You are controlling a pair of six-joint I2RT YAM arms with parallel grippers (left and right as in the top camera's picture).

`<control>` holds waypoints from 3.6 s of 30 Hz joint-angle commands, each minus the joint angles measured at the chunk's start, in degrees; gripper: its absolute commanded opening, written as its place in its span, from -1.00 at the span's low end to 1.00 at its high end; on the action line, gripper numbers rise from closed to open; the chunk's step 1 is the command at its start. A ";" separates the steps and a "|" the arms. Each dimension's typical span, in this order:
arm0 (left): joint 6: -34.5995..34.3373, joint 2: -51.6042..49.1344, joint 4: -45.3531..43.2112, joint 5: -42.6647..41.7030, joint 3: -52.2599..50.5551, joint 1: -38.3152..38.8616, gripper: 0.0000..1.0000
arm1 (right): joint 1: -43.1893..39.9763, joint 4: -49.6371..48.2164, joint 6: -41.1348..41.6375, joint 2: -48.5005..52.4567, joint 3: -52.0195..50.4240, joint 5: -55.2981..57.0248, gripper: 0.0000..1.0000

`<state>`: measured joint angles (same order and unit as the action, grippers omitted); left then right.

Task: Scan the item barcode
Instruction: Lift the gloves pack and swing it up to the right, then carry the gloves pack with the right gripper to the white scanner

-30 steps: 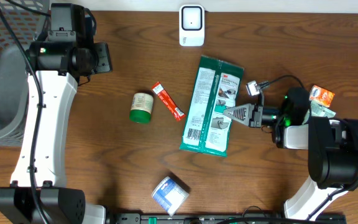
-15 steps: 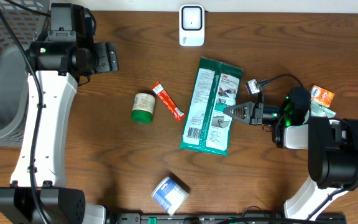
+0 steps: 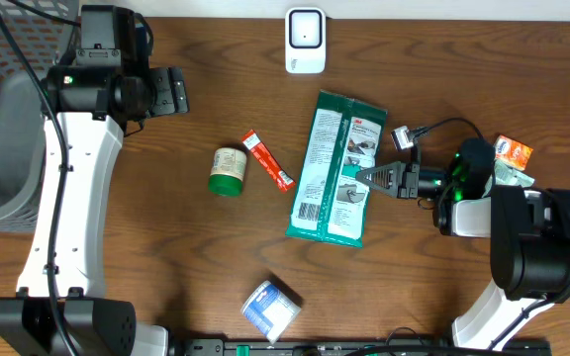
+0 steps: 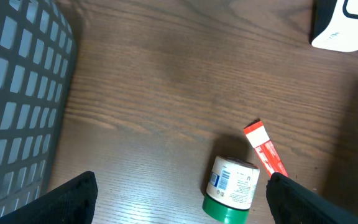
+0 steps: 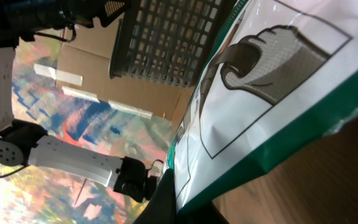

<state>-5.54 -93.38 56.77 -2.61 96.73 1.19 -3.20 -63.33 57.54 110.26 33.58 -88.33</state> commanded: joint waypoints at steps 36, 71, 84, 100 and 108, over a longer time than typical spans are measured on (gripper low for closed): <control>0.35 -0.72 0.17 0.70 -0.09 -0.15 0.75 | 1.05 4.83 -4.22 0.74 4.39 30.05 -0.97; 0.35 -0.72 0.17 0.70 -0.09 -0.15 0.76 | 11.58 121.96 -65.22 -25.73 50.58 74.51 -0.98; 0.35 -0.72 0.17 0.70 -0.09 -0.15 0.76 | 27.08 111.84 -79.93 -25.59 52.96 92.98 -0.98; 0.35 -0.72 0.17 0.68 -0.09 -0.15 0.76 | 37.68 104.45 -100.17 -25.57 52.94 95.38 -0.98; 0.35 -0.72 0.17 0.68 -0.09 -0.15 0.76 | 38.62 104.43 -113.37 -23.39 52.92 100.02 -0.98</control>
<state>-5.54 -93.38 56.77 -2.61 96.73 1.19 34.68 42.00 -48.73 85.52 85.43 7.97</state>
